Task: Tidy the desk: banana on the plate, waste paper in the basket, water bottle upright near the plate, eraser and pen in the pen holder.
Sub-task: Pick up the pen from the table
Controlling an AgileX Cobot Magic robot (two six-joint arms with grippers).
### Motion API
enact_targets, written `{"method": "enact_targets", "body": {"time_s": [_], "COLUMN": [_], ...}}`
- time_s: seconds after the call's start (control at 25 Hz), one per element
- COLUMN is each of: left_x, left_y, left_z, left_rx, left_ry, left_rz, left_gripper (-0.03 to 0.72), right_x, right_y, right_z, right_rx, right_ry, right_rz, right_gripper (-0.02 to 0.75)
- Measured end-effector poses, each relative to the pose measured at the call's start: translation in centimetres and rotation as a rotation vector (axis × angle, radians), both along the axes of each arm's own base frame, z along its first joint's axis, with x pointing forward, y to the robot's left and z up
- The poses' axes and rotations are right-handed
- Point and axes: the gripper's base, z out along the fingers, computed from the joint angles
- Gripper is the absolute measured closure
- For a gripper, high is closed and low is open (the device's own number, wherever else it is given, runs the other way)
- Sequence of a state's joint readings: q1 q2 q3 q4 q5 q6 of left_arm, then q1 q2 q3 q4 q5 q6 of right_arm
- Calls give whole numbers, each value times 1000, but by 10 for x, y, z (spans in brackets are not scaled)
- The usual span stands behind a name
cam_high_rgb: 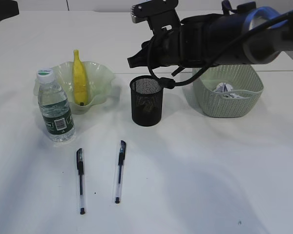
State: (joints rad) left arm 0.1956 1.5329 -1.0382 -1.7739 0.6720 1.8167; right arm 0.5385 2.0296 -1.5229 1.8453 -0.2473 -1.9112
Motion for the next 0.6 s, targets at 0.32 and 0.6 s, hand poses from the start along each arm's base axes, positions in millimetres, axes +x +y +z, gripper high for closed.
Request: {"method": "enact_targets", "body": {"time_s": [0.32,0.6], "left_x": [0,0], "left_y": [0,-1], "left_z": [0,0], "left_rx": [0,-4], "left_ry": [0,-3], "left_rz": [0,-10], "left_gripper": [183,183], "right_x": [-17,-34], "right_y": [1,-8], "right_z": [7,-11], "right_rx": [85,69], "right_ry": [22,92], "right_rz": [75,71], "right_gripper": [489,489]}}
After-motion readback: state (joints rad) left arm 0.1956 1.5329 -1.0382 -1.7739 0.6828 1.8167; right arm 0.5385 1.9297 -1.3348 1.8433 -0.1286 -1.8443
